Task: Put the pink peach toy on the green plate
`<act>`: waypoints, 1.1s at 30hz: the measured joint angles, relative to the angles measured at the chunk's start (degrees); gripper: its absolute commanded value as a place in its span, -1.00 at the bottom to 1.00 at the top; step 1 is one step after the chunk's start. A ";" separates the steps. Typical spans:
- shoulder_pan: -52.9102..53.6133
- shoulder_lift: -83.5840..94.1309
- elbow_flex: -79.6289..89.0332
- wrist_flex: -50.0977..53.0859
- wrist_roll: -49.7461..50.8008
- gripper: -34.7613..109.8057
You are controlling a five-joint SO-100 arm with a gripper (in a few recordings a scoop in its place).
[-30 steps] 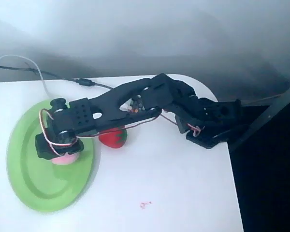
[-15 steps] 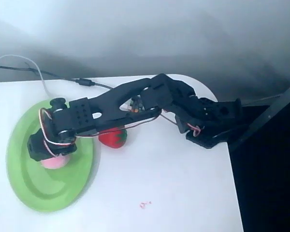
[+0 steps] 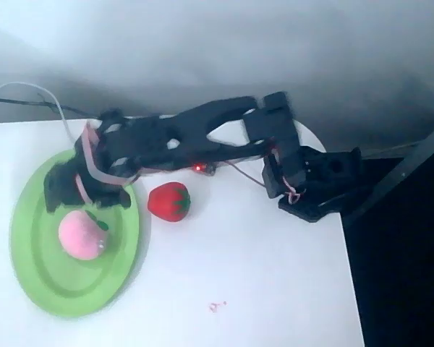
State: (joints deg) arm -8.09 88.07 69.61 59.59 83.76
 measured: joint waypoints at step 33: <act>9.14 93.78 99.67 6.68 12.74 -0.52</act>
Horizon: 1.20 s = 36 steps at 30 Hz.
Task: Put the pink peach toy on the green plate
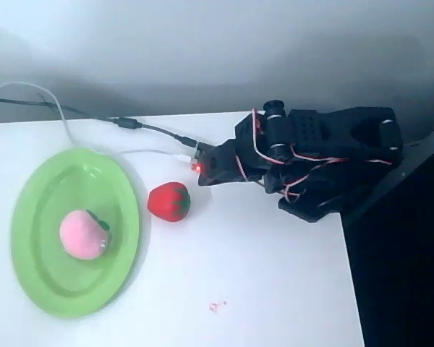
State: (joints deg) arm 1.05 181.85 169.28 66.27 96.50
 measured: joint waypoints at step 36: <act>-0.79 12.66 15.38 6.86 -9.05 -0.52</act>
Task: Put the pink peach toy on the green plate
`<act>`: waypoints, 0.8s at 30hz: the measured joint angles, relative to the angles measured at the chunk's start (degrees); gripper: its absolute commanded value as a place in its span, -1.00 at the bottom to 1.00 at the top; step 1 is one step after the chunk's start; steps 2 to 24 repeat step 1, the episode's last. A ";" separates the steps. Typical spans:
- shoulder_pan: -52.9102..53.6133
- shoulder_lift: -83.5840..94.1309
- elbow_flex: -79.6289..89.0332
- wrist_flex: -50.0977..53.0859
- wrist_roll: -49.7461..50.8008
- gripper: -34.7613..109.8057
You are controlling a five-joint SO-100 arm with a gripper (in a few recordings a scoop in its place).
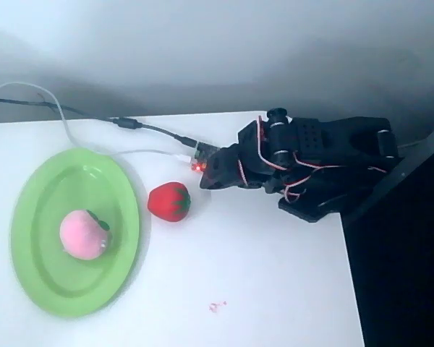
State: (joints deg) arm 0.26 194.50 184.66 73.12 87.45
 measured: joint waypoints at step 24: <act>0.00 0.00 0.00 0.00 0.00 -0.52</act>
